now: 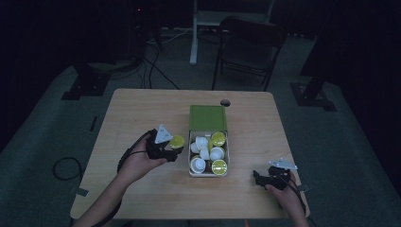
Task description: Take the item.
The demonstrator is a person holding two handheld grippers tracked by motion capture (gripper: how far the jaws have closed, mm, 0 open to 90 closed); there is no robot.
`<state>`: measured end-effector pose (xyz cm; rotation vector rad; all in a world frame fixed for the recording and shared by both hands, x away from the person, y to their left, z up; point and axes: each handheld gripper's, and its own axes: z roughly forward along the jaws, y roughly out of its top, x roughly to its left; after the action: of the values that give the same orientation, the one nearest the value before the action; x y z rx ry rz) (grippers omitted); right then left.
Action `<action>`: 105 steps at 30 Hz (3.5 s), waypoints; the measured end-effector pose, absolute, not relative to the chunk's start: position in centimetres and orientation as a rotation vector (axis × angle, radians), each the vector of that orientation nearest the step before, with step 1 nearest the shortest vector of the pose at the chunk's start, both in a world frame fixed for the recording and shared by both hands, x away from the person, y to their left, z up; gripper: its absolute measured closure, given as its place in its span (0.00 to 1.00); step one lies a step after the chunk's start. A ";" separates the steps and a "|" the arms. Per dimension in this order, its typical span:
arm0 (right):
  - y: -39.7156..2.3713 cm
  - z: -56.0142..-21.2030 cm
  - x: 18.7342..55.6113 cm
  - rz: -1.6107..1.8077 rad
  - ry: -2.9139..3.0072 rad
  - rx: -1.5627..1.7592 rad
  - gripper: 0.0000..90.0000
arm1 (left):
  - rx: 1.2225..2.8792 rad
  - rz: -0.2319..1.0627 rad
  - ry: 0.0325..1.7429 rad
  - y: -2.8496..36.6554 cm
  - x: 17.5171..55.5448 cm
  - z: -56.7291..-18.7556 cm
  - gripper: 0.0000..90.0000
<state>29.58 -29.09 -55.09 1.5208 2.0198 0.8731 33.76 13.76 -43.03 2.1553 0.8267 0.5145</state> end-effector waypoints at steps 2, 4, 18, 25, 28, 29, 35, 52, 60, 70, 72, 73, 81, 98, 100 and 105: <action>-29.1 -55.1 29.6 0.873 2.020 1.521 0.12 | 2.150 0.516 0.841 14.3 33.7 -43.2 0.44; -29.1 -55.1 29.6 0.873 2.020 1.520 0.12 | 2.142 0.515 0.858 14.8 33.7 -43.4 0.44; -29.1 -55.1 29.6 0.873 2.021 1.520 0.12 | 2.129 0.517 0.932 17.7 32.8 -45.1 0.44; -29.1 -55.1 29.6 0.872 2.020 1.520 0.12 | 2.113 0.511 0.971 19.1 32.2 -46.1 0.44; -29.1 -55.1 29.6 0.873 2.021 1.520 0.12 | 2.114 0.507 0.986 19.7 32.0 -46.6 0.44; -29.1 -55.1 29.6 0.872 2.021 1.519 0.12 | 2.115 0.509 0.993 19.9 31.9 -46.7 0.44; -29.1 -55.1 29.6 0.872 2.021 1.519 0.12 | 2.108 0.511 1.027 21.1 31.4 -47.6 0.44; -29.1 -55.1 29.6 0.872 2.021 1.519 0.12 | 2.090 0.494 1.110 23.7 30.1 -50.0 0.44; -29.1 -55.1 29.6 0.872 2.021 1.519 0.12 | 2.082 0.484 1.153 25.0 29.4 -51.0 0.44; -29.1 -55.1 29.6 0.873 2.021 1.520 0.13 | 2.050 0.499 1.228 27.1 28.7 -51.3 0.44; -29.1 -55.1 29.6 0.872 2.021 1.521 0.12 | 2.050 0.501 1.231 27.3 28.6 -51.3 0.44; -29.1 -55.1 29.6 0.872 2.021 1.521 0.13 | 2.044 0.501 1.241 27.6 28.5 -51.4 0.44; -29.1 -55.1 29.6 0.872 2.020 1.520 0.12 | 2.038 0.506 1.268 28.5 28.2 -51.7 0.44; -29.1 -55.1 29.6 0.872 2.021 1.521 0.12 | 2.030 0.507 1.306 29.7 27.9 -52.7 0.44; -29.1 -55.1 29.6 0.872 2.021 1.520 0.12 | 2.029 0.503 1.315 29.9 27.9 -52.9 0.44; -29.1 -55.1 29.6 0.872 2.020 1.520 0.12 | 2.020 0.492 1.328 30.2 27.9 -52.9 0.43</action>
<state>29.57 -29.09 -55.09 1.5197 2.0205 0.8724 27.91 30.23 -52.89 2.0200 1.3277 0.4924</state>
